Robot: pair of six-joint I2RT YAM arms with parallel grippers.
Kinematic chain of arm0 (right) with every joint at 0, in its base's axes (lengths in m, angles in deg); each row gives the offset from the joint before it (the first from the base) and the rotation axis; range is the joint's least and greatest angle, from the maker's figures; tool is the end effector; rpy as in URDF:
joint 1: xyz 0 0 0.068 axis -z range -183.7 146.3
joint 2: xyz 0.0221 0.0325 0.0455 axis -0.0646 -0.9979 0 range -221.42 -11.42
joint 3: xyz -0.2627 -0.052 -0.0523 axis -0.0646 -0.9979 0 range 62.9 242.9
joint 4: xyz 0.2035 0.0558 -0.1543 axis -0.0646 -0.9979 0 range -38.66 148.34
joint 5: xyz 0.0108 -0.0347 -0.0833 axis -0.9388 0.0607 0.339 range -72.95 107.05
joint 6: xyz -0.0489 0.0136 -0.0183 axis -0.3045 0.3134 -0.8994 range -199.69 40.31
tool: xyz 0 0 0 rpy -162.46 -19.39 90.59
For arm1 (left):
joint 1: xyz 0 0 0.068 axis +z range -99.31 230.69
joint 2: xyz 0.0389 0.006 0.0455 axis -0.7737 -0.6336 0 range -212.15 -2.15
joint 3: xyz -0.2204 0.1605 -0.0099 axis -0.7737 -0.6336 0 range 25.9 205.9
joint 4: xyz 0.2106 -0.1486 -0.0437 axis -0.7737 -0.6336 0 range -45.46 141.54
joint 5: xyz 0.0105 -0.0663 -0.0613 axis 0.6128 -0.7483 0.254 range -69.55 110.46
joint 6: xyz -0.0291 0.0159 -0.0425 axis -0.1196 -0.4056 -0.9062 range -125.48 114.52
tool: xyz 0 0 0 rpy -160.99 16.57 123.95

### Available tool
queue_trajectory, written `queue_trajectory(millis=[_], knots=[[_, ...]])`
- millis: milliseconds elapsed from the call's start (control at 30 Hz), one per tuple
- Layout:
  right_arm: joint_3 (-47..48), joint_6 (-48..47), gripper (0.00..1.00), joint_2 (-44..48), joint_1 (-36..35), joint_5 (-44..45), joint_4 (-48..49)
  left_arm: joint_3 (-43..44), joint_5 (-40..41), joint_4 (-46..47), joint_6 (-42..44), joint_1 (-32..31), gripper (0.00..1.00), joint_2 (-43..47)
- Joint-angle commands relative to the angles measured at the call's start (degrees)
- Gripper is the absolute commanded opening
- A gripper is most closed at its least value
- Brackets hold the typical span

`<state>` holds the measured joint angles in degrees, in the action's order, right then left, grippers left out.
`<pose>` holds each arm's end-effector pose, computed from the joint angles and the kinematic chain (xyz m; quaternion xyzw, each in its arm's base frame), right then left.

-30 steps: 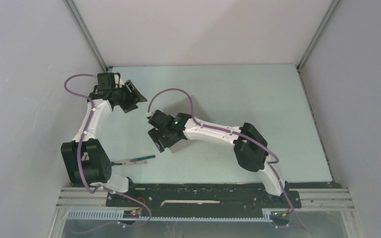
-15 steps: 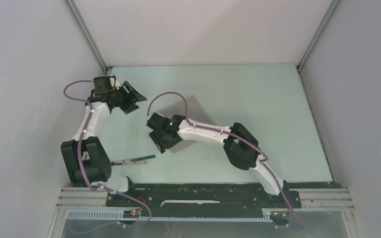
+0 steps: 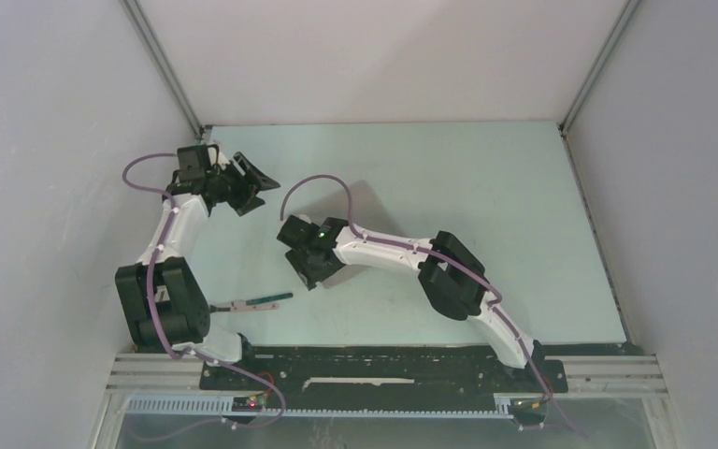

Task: Fold the napkin into a case and place the utensils inside
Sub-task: Smooth out the lower triangle-folded napkin at the center of the board, then pick up the lower triangle-folded napkin from the center of the board.

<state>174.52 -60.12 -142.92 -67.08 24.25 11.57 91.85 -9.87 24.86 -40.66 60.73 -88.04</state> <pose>0.2232 0.4350 0.1840 -0.3528 0.9116 0.0876 0.1921 0.3219 0.0387 0.2736 -0.2555 0.8651 -0.3148 0.2953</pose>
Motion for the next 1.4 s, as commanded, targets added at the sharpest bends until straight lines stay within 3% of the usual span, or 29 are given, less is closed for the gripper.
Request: queue_trajectory(millis=[0, 700, 1367], knots=[[1.54, 0.53, 0.68, -0.33, 0.21, 2.88, -1.25, -0.26, -2.51, 2.51, -1.41, 0.17, 0.72, 0.2], [2.04, 1.3, 0.72, 0.53, 0.4, 0.57, 0.47, -0.73, -0.33, 2.02, 0.2, 0.21, 0.76, 1.34], [0.76, 1.81, 0.63, -1.71, 0.09, 3.84, -0.11, 0.14, 1.76, 0.16, 1.5, 0.35, 0.76, 1.23]])
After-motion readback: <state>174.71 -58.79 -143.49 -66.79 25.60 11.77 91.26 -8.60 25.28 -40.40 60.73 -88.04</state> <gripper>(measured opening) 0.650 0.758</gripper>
